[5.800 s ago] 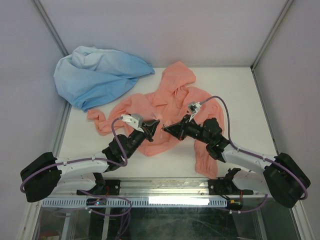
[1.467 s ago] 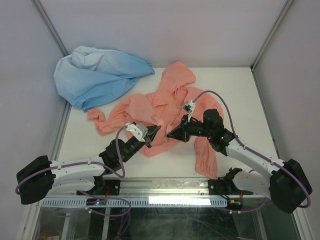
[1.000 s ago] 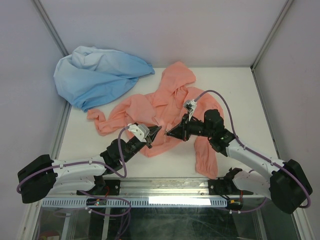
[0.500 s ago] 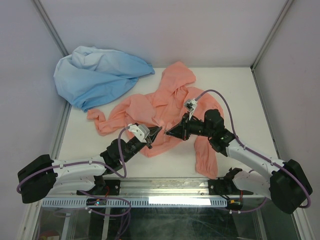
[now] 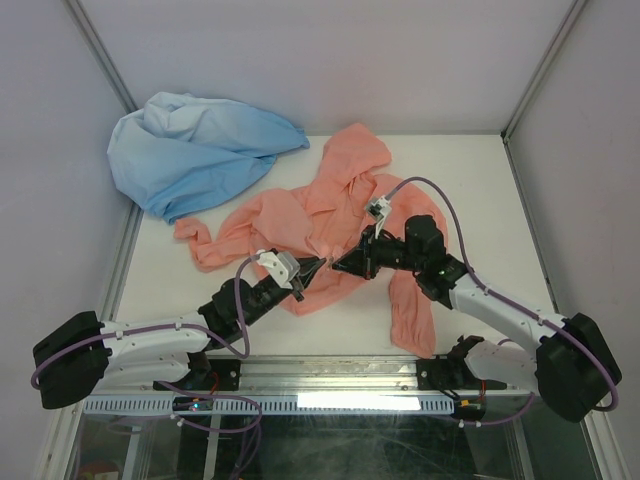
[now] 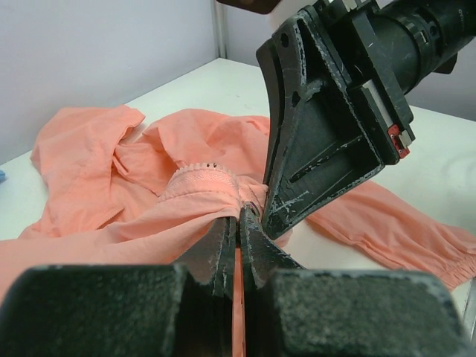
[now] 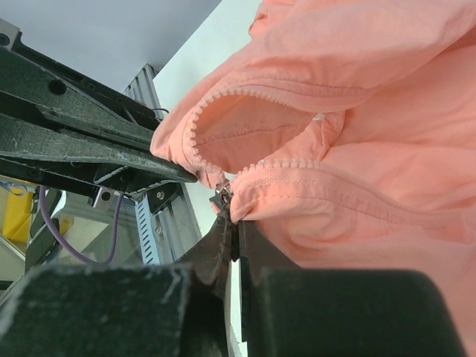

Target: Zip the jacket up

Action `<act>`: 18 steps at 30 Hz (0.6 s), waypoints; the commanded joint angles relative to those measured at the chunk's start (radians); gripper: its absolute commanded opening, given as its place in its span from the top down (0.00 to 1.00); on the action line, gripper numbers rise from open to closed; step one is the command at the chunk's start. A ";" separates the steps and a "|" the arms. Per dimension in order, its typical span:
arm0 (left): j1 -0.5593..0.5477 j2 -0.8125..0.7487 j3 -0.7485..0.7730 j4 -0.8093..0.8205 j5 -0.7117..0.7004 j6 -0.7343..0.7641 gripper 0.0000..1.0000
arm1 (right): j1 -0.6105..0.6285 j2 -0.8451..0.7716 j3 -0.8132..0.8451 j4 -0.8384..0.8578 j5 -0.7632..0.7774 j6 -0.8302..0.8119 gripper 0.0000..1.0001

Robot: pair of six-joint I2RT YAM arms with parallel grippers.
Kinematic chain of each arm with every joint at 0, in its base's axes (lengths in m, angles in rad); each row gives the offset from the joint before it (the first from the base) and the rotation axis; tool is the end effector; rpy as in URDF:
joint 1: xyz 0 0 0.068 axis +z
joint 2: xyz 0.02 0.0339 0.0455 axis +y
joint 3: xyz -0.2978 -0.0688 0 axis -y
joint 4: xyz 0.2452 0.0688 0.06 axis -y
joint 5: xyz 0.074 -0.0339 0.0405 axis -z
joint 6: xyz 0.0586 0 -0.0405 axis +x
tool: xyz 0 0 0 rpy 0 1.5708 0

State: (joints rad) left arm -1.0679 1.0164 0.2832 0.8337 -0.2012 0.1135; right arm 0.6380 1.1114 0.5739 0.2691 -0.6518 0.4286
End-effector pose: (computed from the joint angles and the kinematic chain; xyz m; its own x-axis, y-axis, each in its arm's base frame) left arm 0.1145 -0.1839 0.2604 0.1344 -0.0141 -0.9908 0.7523 0.6523 0.0928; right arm 0.1761 0.1748 0.2744 -0.5858 -0.0230 -0.8101 -0.7695 0.3296 0.5470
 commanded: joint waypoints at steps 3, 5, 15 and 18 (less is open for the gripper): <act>-0.007 -0.006 0.018 -0.030 0.063 -0.055 1.00 | -0.007 0.004 0.057 0.076 -0.063 -0.049 1.00; 0.000 -0.007 0.022 -0.054 0.067 -0.076 1.00 | -0.008 0.006 0.056 0.094 -0.081 -0.053 1.00; 0.066 -0.021 0.036 -0.119 0.234 -0.166 1.00 | -0.013 0.053 0.116 0.031 -0.110 -0.119 1.00; 0.110 -0.041 0.032 -0.119 0.274 -0.216 1.00 | -0.013 0.072 0.120 0.046 -0.121 -0.112 1.00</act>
State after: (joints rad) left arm -0.9894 1.0092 0.2893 0.7166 -0.0822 -0.0090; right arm 0.6250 1.1671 0.6250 0.2401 -0.7433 0.3386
